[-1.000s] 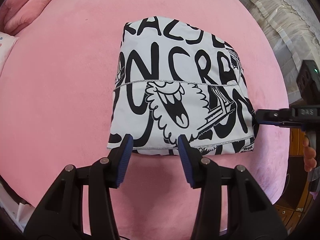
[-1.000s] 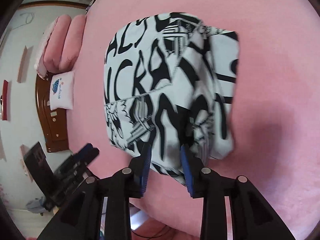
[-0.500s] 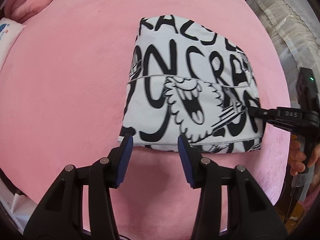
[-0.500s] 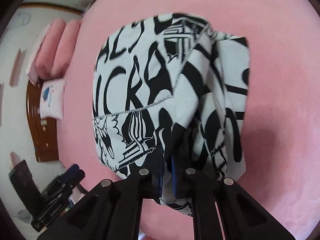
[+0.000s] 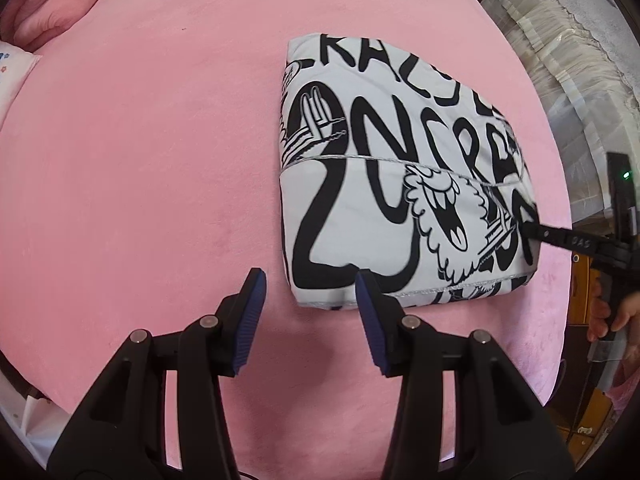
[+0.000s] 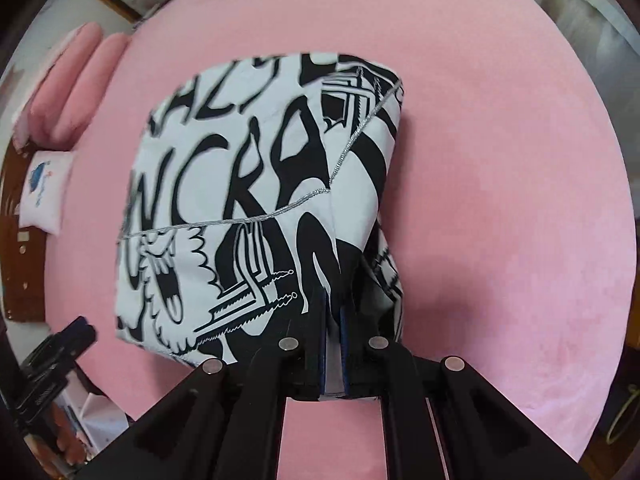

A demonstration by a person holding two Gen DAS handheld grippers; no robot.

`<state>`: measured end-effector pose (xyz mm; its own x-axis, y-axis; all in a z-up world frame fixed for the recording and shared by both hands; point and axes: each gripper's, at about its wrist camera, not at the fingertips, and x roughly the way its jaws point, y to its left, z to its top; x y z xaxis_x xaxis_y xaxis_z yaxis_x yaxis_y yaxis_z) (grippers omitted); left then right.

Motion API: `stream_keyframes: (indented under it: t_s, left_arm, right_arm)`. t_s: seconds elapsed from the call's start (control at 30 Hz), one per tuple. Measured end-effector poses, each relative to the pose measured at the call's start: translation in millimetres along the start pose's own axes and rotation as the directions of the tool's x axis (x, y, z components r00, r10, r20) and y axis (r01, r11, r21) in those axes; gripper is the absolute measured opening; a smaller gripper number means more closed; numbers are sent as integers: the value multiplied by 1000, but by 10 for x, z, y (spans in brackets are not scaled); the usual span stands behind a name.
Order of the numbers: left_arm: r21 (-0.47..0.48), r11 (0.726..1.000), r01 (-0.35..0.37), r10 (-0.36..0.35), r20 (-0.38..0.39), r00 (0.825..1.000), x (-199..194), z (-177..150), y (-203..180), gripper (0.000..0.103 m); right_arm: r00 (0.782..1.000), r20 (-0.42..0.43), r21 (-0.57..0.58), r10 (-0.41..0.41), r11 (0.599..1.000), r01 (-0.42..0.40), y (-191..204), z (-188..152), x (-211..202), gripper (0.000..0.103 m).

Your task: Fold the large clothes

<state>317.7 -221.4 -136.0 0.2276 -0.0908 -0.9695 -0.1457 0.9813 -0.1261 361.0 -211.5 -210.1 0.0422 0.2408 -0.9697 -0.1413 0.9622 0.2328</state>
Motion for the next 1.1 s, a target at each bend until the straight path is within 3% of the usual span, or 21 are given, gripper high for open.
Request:
stream_keyframes:
  t_s: [0.17,0.27,0.43,0.57,0.63,0.7,0.77,0.83,0.87,0.93,1.0,1.1]
  left_arm:
    - [4,1000,-15,15,-27,1000,78,69,87,43]
    - [13,1000,-24,24,-29,999,97,86,112,43]
    - [9,1000,-8,8,-10,1000,60,34,62,43]
    - [13,999,40,-40,4,999,28,-16,-41,43]
    - [27,998,61,-61,10,998,-2,-31,-114,42]
    - [46,995,87,-88,16,996,-29,-27,-193,39]
    - [58,991,123,-124,15,992,-37,-3,-232,17]
    - [46,984,174,-175,15,984,0,32,-275,13]
    - [39,978,204,-204,13,979,45,53,-286,0]
    - [19,965,261,-261,-5,965,150,85,-343,0]
    - [11,955,295,-295,-30,955,268,104,-414,0]
    - [14,966,260,-259,-50,965,443,113,-487,0]
  right_arm:
    - [992,16,-112,-122,986,123,342,-108,446,4]
    - [988,32,-141,-152,978,155,518,-161,637,5]
    - [975,158,-188,-158,964,187,755,-392,442,8]
    - [967,229,-152,-107,978,145,837,-640,139,15]
    - [946,316,-118,-80,985,123,882,-806,-85,18]
    - [919,389,-105,-69,987,119,917,-965,-304,27]
    - [907,420,-120,-27,989,85,849,-1014,-476,34]
    - [902,430,-140,44,990,19,934,-1045,-478,35]
    - [899,431,-144,74,990,-13,1002,-1063,-434,35]
    - [907,410,-149,96,988,-37,900,-993,-367,30]
    - [917,363,-136,167,983,-125,843,-919,-271,11]
    - [912,310,-88,270,963,-255,896,-877,-10,3]
